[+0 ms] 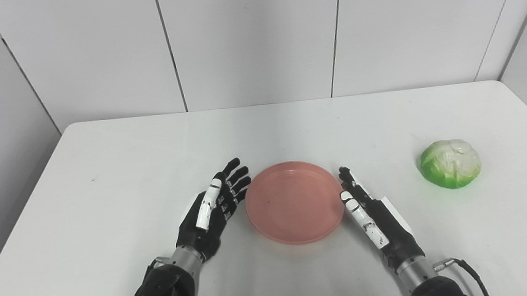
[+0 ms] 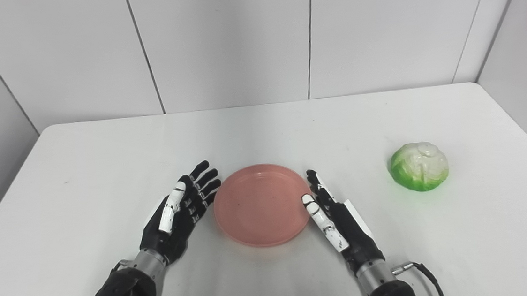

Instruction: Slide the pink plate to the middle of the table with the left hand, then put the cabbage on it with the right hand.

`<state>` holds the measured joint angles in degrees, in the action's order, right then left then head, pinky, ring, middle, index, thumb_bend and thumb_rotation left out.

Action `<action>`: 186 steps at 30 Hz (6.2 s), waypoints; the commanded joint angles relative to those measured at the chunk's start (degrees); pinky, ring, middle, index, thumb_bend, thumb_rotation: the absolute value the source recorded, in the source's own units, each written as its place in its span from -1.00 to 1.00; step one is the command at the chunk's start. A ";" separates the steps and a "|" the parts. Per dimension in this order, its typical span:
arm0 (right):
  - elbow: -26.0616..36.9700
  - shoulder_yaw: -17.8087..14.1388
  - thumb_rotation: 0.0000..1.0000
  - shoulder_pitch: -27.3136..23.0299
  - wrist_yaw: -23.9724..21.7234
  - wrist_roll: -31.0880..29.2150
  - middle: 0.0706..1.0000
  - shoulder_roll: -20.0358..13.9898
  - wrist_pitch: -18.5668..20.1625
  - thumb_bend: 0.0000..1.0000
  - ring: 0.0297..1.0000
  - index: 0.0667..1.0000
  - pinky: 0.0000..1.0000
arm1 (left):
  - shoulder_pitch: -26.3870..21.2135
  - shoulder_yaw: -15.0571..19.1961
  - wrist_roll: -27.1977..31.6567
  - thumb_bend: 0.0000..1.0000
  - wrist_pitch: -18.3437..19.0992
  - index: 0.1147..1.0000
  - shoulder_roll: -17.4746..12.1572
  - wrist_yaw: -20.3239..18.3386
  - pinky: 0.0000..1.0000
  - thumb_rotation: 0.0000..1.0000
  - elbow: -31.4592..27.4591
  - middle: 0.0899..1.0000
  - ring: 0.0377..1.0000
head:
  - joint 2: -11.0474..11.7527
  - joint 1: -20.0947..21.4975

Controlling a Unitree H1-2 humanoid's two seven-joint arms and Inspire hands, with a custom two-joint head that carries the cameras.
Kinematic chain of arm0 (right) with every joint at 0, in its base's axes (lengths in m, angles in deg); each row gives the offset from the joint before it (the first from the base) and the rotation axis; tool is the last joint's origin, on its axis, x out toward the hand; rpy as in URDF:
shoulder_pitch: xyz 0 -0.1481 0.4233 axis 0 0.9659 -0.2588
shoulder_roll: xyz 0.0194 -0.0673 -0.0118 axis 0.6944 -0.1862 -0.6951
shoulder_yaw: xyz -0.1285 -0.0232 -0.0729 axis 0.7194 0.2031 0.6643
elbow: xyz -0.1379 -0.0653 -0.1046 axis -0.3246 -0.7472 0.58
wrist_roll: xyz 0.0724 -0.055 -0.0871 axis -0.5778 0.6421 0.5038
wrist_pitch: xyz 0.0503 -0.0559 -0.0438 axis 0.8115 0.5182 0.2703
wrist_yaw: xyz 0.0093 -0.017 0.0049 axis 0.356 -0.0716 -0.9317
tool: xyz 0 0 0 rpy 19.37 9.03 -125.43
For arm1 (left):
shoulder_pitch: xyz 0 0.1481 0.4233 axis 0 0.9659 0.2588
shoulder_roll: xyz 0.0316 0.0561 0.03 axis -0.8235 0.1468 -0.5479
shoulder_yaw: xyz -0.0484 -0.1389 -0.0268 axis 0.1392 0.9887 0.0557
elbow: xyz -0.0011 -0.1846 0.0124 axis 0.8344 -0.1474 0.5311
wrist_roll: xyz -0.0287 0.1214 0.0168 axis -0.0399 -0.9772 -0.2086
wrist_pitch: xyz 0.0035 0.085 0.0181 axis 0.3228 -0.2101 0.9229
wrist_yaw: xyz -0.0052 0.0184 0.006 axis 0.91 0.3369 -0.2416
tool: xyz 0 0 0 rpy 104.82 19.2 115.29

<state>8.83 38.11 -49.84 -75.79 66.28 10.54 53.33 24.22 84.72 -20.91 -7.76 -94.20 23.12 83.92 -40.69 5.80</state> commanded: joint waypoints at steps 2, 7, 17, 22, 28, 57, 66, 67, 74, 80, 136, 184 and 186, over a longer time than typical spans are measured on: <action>0.19 0.46 1.00 -0.85 -0.55 -0.18 1.00 0.49 1.22 -0.31 1.00 1.00 1.00 | 1.86 -0.51 -0.74 -0.21 3.87 0.82 -0.48 -0.17 0.88 1.00 1.29 0.85 0.85 | -0.02 -0.35; 0.24 0.03 1.00 -0.75 -0.54 -0.39 1.00 0.15 1.06 -0.29 1.00 1.00 1.00 | 1.54 -0.28 -1.00 -0.21 2.81 0.83 0.04 -0.06 0.89 1.00 2.86 0.85 0.86 | 0.04 -1.78; 0.64 -1.50 1.00 -0.77 0.25 -0.95 1.00 -0.21 0.88 -0.31 1.00 1.00 1.00 | 1.43 -0.41 -1.77 -0.22 2.97 0.81 0.79 0.51 0.89 1.00 2.98 0.85 0.85 | 0.02 1.12; 0.73 -3.39 1.00 -1.14 3.03 0.66 1.00 0.11 -2.01 -0.21 1.00 1.00 0.99 | 1.39 -0.45 -2.13 -0.21 2.86 0.82 0.87 0.70 0.87 1.00 2.92 0.84 0.84 | -0.09 2.61; 5.69 -2.87 1.00 -3.42 8.77 15.45 0.98 -2.94 -3.60 0.33 0.94 1.00 0.88 | 1.33 0.45 -1.64 -0.20 2.84 0.79 0.84 0.73 0.86 1.00 3.35 0.81 0.82 | 0.08 5.27; 13.35 -17.86 0.37 -16.44 13.40 25.48 0.88 -15.35 -2.21 1.00 0.85 0.93 0.73 | -1.31 4.80 2.47 0.00 -9.12 0.70 -3.28 -10.37 0.71 0.91 19.70 0.72 0.73 | 3.07 18.18; 9.90 -20.28 0.34 -15.38 10.56 26.10 0.98 -19.10 3.40 1.00 0.92 1.00 0.77 | -2.13 6.21 3.16 0.06 -10.73 0.68 -3.85 -12.33 0.65 0.78 23.05 0.71 0.70 | 3.23 19.39; 9.66 -20.20 0.34 -15.33 10.39 26.08 0.99 -19.28 3.66 1.00 0.92 1.00 0.77 | -2.15 6.32 3.22 0.06 -10.76 0.68 -3.84 -12.37 0.64 0.77 23.14 0.70 0.69 | 3.23 19.39; 4.15 -18.21 0.32 -15.39 6.58 26.31 1.00 -21.99 5.93 1.00 0.90 1.00 0.71 | -2.26 6.74 3.05 0.04 -11.06 0.67 -4.21 -12.48 0.62 0.78 23.83 0.69 0.68 | 3.04 19.83; -0.32 -16.38 0.31 -16.13 3.23 24.23 1.00 -23.53 6.50 1.00 0.96 1.00 0.73 | -1.93 6.79 3.25 0.03 -11.38 0.66 -4.59 -12.75 0.62 0.79 23.42 0.68 0.68 | 2.45 20.04; -16.39 -6.80 0.15 -21.44 -10.73 12.45 1.00 -30.21 8.00 1.00 0.97 1.00 0.83 | -0.49 6.72 3.52 -0.03 -7.95 0.68 -5.39 -12.32 0.63 0.85 17.92 0.69 0.68 | -0.65 20.06; -19.89 -6.74 -1.00 -23.35 -0.82 11.61 -0.16 -24.83 7.06 0.06 -0.19 -0.06 -0.26 | 0.07 5.99 3.90 0.01 -5.88 0.70 -4.77 -11.25 0.62 0.82 15.41 0.71 0.69 | -1.33 18.75; -18.20 -6.88 -1.00 -23.24 -0.91 11.77 -0.16 -24.96 7.68 0.06 -0.18 -0.05 -0.26 | 0.11 5.87 3.88 0.00 -5.89 0.70 -4.77 -11.29 0.63 0.84 15.26 0.72 0.69 | -1.33 18.72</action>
<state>-11.90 32.14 -71.23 -77.54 77.81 -13.64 60.65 20.27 91.20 -16.49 -15.75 -99.60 11.51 96.49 -42.01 24.52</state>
